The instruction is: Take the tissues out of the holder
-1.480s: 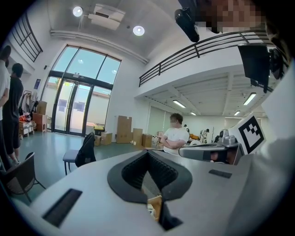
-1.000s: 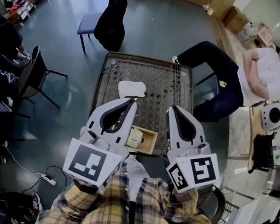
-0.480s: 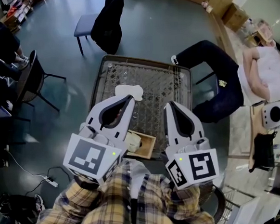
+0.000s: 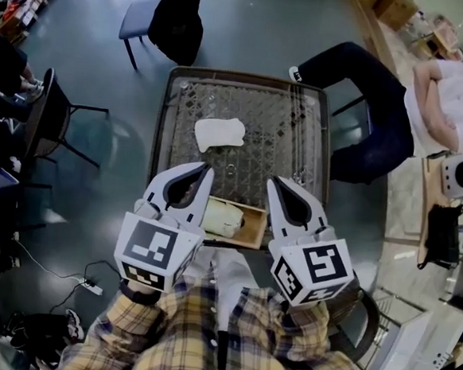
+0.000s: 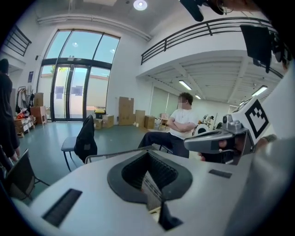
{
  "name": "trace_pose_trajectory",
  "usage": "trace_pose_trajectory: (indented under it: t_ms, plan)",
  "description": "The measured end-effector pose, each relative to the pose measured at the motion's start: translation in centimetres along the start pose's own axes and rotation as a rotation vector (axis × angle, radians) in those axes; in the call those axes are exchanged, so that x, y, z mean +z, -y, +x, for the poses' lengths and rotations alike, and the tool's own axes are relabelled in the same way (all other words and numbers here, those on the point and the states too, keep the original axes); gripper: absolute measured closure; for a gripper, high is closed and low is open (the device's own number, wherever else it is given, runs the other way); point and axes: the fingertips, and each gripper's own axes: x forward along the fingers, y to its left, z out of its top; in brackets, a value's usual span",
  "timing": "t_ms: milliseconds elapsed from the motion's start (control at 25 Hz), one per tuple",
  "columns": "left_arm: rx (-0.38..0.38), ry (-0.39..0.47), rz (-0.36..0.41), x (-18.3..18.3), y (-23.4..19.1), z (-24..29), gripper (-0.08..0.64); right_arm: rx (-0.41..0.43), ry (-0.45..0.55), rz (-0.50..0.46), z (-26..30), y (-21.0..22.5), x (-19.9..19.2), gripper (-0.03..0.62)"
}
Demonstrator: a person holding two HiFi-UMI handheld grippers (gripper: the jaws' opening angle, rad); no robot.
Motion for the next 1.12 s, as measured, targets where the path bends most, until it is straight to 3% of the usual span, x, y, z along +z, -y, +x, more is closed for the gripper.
trace_pose_trajectory:
  t_ms: [360, 520, 760, 1000, 1120]
  plan:
    - [-0.065, -0.240, -0.025, -10.2, 0.0, 1.2, 0.551, 0.005, -0.228, 0.082, 1.8, 0.1, -10.4, 0.583]
    - [-0.106, -0.332, 0.016, -14.0, 0.4, 1.3, 0.551, 0.037, -0.336, 0.089, 2.0, -0.6, -14.8, 0.579]
    - [-0.207, -0.471, 0.110, -19.0, 1.9, 1.1, 0.486, 0.125, -0.502, 0.061, 2.0, -2.4, -20.2, 0.493]
    - [-0.291, -0.592, 0.132, -23.1, 2.8, 0.4, 0.417, 0.195, -0.630, 0.043, 1.8, -3.6, -23.9, 0.399]
    - [-0.324, -0.645, 0.175, -24.7, 2.9, 0.3, 0.390, 0.212, -0.688, -0.012, 2.1, -3.7, -25.4, 0.372]
